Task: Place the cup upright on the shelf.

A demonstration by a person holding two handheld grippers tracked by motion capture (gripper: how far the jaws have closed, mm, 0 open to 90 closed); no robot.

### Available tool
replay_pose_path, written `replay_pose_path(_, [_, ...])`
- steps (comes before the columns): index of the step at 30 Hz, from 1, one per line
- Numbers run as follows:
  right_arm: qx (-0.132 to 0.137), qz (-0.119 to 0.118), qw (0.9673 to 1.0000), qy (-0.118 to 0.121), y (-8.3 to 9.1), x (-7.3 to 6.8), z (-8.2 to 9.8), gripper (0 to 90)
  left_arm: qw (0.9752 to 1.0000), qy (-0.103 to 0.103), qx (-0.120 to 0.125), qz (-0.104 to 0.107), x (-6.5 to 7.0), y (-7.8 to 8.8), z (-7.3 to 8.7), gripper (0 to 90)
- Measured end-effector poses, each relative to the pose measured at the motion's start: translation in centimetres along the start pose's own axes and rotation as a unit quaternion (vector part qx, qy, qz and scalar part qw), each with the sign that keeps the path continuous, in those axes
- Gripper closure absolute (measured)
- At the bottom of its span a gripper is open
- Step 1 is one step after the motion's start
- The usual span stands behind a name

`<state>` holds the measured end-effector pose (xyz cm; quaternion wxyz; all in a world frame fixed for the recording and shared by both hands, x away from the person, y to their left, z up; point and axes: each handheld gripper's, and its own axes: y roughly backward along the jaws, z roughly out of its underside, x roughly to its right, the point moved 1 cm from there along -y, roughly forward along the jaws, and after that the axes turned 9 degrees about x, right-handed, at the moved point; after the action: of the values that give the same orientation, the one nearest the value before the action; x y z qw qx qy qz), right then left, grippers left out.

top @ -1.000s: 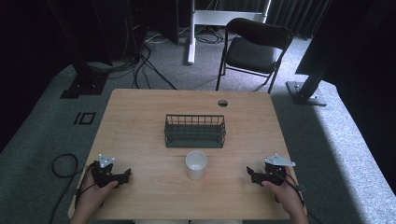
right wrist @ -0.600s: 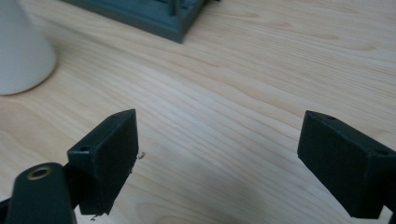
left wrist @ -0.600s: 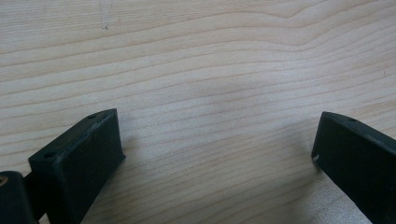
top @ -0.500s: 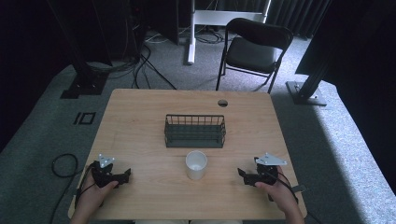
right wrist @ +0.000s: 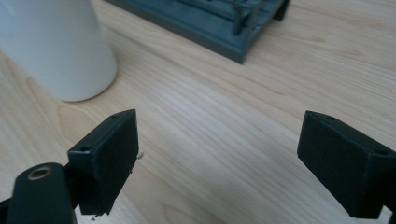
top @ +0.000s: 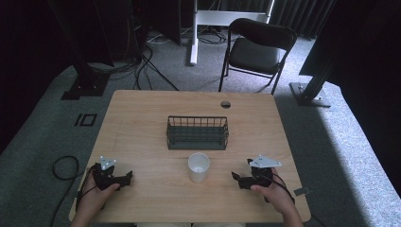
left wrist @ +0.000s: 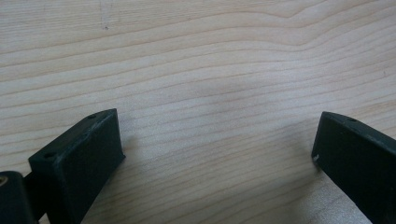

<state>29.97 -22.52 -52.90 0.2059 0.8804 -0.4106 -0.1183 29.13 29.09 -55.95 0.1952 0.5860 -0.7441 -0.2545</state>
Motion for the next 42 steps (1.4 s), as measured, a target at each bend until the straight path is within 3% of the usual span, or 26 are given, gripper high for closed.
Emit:
replay_pose_path(21, [0.003,-0.062,0.9978,0.021,-2.0,-3.0,-0.6,12.5,1.0,0.0,0.0,0.0,0.0,0.0,0.0,2.1])
replay_pose_path(32, [0.01,-0.1,0.9943,0.036,-3.1,-4.7,-1.2,12.5,1.0,0.0,0.0,0.0,0.0,0.0,0.0,2.1])
replay_pose_path(42, [0.02,-0.122,0.9916,0.036,-3.8,-5.8,-1.7,12.4,1.0,0.0,0.0,0.0,0.0,0.0,0.0,2.1])
